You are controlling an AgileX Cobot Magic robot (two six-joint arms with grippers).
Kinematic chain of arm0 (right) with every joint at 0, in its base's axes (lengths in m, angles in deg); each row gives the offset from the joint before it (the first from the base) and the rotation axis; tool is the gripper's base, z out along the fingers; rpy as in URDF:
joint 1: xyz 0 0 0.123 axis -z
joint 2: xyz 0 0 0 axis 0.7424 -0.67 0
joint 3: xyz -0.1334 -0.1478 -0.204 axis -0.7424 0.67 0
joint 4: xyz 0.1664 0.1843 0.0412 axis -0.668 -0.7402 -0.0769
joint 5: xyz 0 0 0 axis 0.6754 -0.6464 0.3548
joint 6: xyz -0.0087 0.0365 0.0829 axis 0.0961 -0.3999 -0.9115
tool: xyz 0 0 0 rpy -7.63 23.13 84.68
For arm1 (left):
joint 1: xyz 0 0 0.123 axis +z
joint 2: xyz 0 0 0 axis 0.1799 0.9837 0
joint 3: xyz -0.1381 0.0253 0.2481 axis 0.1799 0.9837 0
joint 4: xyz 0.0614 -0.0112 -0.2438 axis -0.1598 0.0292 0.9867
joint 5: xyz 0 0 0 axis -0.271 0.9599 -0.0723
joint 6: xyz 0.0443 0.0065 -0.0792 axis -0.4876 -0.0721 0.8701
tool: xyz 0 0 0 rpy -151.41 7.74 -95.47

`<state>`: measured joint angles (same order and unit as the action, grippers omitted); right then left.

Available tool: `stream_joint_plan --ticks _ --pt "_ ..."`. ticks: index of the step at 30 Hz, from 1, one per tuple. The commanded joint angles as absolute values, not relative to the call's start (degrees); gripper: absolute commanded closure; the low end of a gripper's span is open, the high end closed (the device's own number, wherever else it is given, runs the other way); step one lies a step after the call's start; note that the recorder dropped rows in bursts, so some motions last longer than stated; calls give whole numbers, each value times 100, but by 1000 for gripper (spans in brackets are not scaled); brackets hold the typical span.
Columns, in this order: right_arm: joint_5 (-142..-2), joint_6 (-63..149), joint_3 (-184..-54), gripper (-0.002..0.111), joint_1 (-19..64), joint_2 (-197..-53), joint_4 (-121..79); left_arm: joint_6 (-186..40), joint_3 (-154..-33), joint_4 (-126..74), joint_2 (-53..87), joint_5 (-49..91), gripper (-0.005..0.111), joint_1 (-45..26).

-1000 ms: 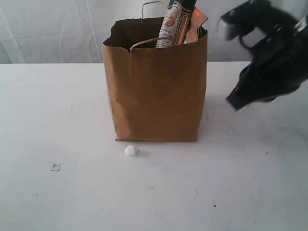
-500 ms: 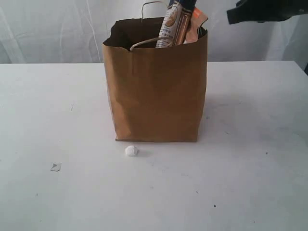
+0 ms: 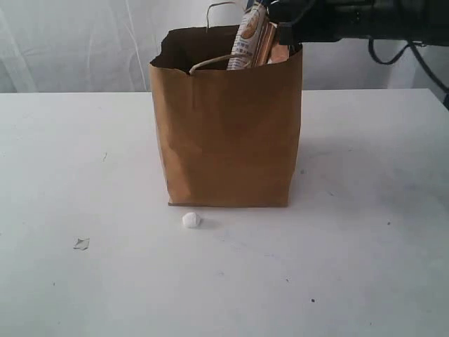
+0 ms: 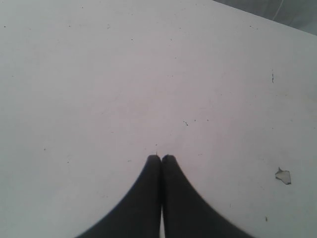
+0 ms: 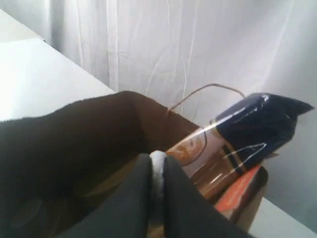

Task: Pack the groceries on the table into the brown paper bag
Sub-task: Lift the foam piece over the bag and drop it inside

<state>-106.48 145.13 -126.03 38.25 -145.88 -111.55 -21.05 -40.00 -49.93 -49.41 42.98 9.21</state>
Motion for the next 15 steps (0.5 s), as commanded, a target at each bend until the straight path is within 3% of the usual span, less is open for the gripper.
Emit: stream_joint_plan --ticks 1,6,8,15 --pt "-11258 15567 -12681 108 3825 -14967 -12079 -2076 -3971 -5006 -4973 4299 107 907" --pt "-11876 15609 -12739 107 3813 -15284 -12079 -2076 -3971 -5006 -4973 4299 107 907" --pt "-11839 15609 -12739 102 3813 -15339 -12079 -2076 -3971 -5006 -4973 4299 107 907" --pt "-11706 15609 -12739 59 3813 -15352 -12079 -2076 -3971 -5006 -4973 4299 107 907"
